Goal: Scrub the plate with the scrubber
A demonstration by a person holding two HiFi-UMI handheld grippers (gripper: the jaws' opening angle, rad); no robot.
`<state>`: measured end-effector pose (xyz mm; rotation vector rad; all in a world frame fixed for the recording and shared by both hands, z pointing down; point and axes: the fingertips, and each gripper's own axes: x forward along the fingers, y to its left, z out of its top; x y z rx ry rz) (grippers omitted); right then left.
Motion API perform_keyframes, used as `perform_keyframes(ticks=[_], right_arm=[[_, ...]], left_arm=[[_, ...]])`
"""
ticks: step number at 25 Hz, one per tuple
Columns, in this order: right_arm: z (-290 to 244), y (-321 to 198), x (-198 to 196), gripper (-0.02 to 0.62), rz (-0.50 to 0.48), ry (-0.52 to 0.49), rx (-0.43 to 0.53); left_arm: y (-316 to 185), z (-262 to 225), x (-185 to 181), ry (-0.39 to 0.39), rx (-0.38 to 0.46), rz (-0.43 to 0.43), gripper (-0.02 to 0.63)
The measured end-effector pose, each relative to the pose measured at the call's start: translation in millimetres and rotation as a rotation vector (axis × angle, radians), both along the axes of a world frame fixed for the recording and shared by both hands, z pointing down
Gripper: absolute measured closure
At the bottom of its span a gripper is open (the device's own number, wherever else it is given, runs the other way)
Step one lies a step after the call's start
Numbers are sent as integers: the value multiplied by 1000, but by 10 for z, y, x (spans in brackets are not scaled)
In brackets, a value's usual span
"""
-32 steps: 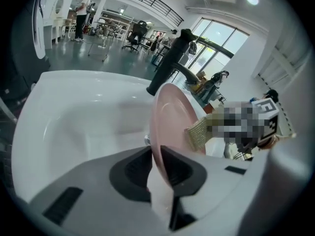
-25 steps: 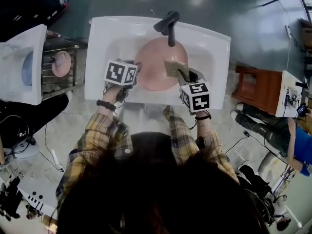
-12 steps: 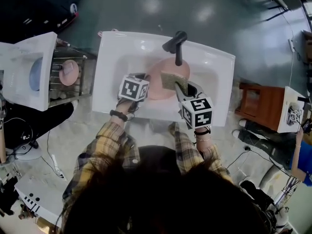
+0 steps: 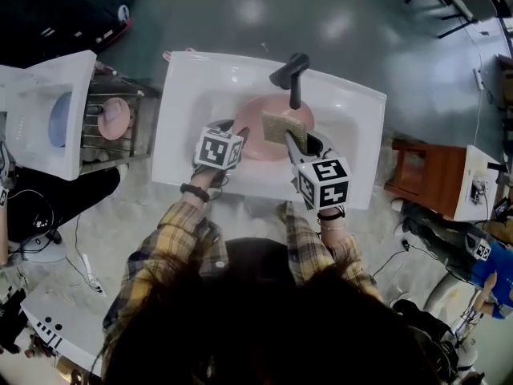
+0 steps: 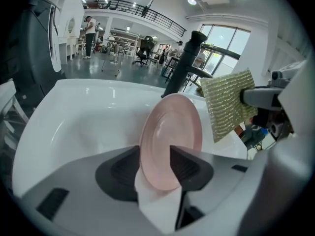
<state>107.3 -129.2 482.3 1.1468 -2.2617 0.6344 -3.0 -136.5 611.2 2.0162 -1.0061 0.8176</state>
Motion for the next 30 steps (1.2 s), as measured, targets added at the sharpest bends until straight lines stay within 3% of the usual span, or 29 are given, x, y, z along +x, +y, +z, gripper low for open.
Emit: perform_keyframes(ticks=[10,17,22,30], right_arm=[[-176,-73,-92,520,-6,-12,48],[-475,-169,-98,520,1,-33,120],[-901,-260,-60,520,4,-53,231],[-1795,-334,-23,520,14,-91,442]], left_arm=[[-147,-317,-82,43,89,-33,425],[-299,-776,-11,86,215,-18,439],[-424,-1367,73,155,356,-11,514],[-500,-2535,254,246,613,56,565]])
